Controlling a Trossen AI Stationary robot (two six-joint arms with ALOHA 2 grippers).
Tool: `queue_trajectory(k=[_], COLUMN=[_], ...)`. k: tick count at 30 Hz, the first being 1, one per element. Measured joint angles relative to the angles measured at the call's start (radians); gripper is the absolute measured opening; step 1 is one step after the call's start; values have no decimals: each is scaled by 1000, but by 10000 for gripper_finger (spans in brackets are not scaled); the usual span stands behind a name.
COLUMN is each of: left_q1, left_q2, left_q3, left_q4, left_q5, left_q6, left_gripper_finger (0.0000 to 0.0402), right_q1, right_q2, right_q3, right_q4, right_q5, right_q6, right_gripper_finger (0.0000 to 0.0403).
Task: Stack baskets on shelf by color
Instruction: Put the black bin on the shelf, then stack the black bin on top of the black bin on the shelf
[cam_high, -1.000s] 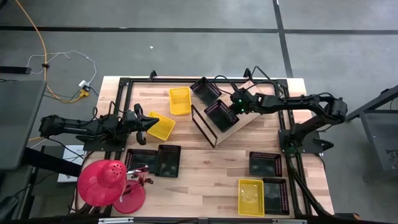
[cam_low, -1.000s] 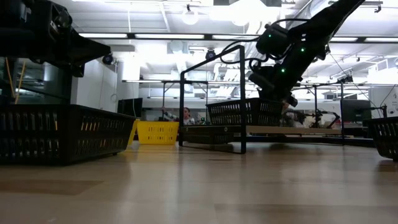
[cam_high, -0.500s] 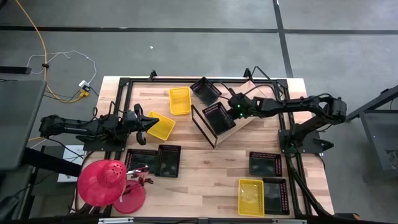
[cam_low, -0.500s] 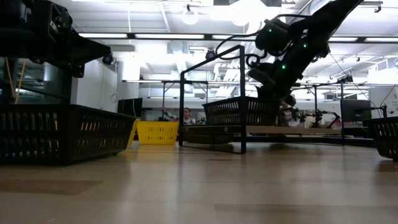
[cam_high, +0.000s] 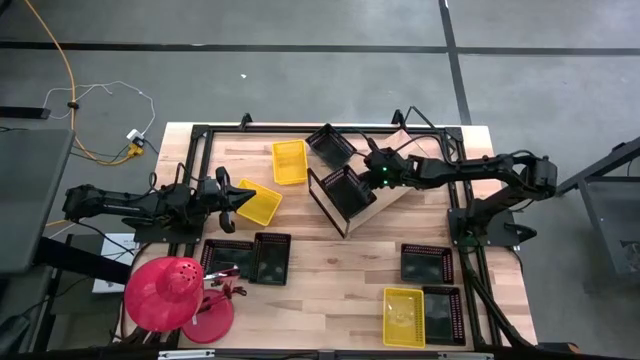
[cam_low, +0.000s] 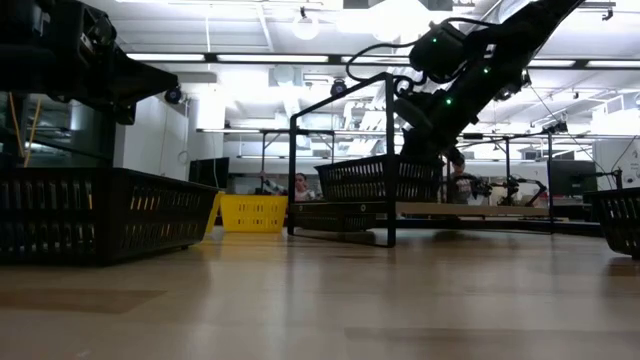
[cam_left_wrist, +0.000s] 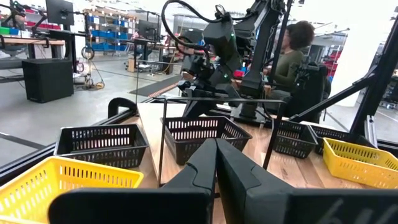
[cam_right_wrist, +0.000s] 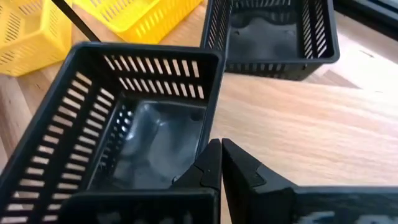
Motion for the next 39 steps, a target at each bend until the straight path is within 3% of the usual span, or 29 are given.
queue_trajectory(k=[11, 16, 20, 25, 31, 39], left_q1=[0, 0, 0, 0, 0, 0], left_q2=[0, 0, 0, 0, 0, 0], left_q3=[0, 0, 0, 0, 0, 0], left_q4=[0, 0, 0, 1, 24, 48], left_q5=[0, 0, -7, -8, -11, -11], left_q6=[0, 0, 0, 0, 1, 26], left_gripper_finger=[0, 0, 0, 0, 1, 1], right_q1=[-13, -12, 53, 220, 458, 733], right_q2=[-30, -176, -347, -487, -525, -521], right_q3=[0, 0, 0, 0, 0, -4], right_q4=[-18, -157, -356, -625, -844, -984], right_q5=[69, 16, -48, -155, -306, -322], right_q6=[-67, -118, -98, 97, 462, 895], right_gripper_finger=[0, 0, 0, 0, 0, 0])
